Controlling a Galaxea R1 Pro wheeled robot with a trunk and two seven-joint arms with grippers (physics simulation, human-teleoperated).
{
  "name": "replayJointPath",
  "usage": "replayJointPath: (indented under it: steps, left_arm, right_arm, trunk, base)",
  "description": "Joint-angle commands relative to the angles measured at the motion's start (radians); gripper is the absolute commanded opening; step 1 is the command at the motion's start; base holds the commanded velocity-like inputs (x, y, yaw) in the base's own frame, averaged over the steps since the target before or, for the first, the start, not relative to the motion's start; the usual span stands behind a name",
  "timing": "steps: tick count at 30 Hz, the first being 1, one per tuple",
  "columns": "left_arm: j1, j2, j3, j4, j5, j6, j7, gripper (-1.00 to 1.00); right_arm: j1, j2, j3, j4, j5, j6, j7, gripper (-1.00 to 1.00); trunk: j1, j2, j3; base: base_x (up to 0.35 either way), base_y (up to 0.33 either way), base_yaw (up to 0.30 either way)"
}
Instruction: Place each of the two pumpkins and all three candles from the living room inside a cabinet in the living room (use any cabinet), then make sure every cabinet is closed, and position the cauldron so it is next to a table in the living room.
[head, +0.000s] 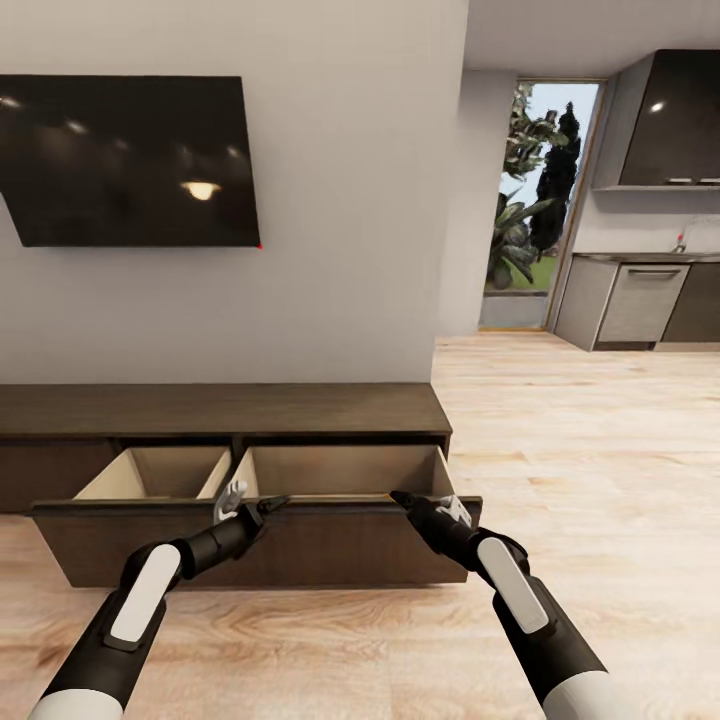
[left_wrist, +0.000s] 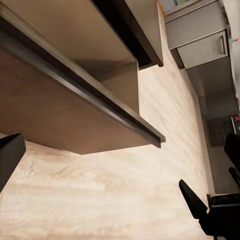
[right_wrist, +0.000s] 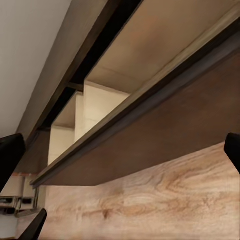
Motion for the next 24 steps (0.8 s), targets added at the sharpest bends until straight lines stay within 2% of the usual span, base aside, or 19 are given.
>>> replayJointPath:
  steps: [1,8,24]
  left_arm:
    - [-0.001,0.000,0.002,0.001,-0.003,0.005,-0.005,1.00]
    - [-0.001,0.000,0.004,0.003,-0.003,0.005,-0.005,1.00]
    - [-0.001,-0.001,0.003,0.009,-0.001,0.004,-0.005,1.00]
  right_arm:
    - [0.000,0.000,0.001,-0.002,-0.010,0.002,-0.009,1.00]
    - [0.000,0.001,0.005,-0.003,-0.009,0.002,-0.009,1.00]
    - [0.000,-0.004,0.009,-0.001,-0.010,0.003,-0.009,1.00]
  trunk:
    - [0.000,0.000,-0.001]
    - [0.000,0.000,-0.001]
    - [0.007,-0.004,-0.063]
  base:
    - [-0.016,0.000,0.000]
    - [-0.004,0.000,0.000]
    - [0.000,0.000,0.000]
